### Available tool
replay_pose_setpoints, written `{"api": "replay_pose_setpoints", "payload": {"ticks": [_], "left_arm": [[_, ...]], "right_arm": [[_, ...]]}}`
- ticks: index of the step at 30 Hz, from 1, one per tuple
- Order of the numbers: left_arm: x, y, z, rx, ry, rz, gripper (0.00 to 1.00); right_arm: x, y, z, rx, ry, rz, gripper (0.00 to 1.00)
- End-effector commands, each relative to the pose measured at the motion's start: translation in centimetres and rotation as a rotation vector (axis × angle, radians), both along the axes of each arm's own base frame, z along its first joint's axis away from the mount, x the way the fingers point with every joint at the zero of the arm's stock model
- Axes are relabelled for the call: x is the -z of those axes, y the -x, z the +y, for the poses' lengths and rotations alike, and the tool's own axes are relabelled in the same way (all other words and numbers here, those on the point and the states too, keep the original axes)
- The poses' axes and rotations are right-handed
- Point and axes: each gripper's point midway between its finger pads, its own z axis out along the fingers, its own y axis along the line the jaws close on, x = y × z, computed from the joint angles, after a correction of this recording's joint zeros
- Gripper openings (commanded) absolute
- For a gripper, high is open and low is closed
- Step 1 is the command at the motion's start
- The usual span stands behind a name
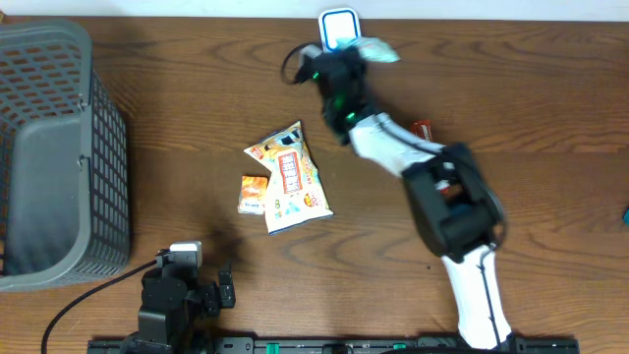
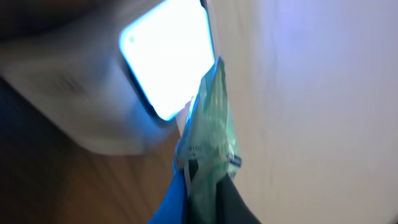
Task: Scan the item barcode
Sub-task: 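Move the wet-wipe pack to the right edge and release it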
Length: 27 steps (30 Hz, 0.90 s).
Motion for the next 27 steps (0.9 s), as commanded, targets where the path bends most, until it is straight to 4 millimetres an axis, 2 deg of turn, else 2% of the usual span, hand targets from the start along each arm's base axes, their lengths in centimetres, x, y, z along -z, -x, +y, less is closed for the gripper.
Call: {"api": "replay_pose_setpoints", "payload": {"ticks": [1,2,4,7,8,10,14,18,21,25,27], "left_arm": [[0.1,0.1,0.1,-0.004,-0.005,0.003,1.0],[0.1,0.1,0.1,-0.004,-0.005,0.003,1.0],[0.1,0.1,0.1,-0.004,-0.005,0.003,1.0],[0.1,0.1,0.1,-0.004,-0.005,0.003,1.0],[0.1,0.1,0.1,-0.004,-0.005,0.003,1.0],[0.1,0.1,0.1,-0.004,-0.005,0.003,1.0],[0.1,0.1,0.1,-0.004,-0.005,0.003,1.0],[0.1,0.1,0.1,-0.004,-0.005,0.003,1.0],[0.1,0.1,0.1,-0.004,-0.005,0.003,1.0],[0.1,0.1,0.1,-0.004,-0.005,0.004,1.0],[0.1,0.1,0.1,-0.004,-0.005,0.003,1.0]], "right_arm": [[-6.7,-0.3,-8.2,0.207,-0.124,-0.094,0.01],[-6.8,-0.2,-10.1,0.247,-0.148,-0.09,0.01],[-7.1,0.0,-15.1,0.355,-0.214,-0.087,0.01],[-6.2,0.7,-22.8,0.521,-0.289,-0.081,0.01],[-5.9,1.1,-24.9,0.566,-0.304,-0.081,0.01],[-4.5,2.3,-30.0,0.69,-0.344,-0.074,0.01],[-1.1,5.7,-38.4,0.902,-0.428,-0.048,0.01],[2.9,9.5,-44.3,1.049,-0.509,0.019,0.01],[4.7,12.3,-48.0,1.158,-0.535,0.015,0.01],[5.4,15.3,-51.8,1.283,-0.593,-0.052,0.02],[5.3,16.2,-53.0,1.316,-0.597,-0.071,0.03]]}}
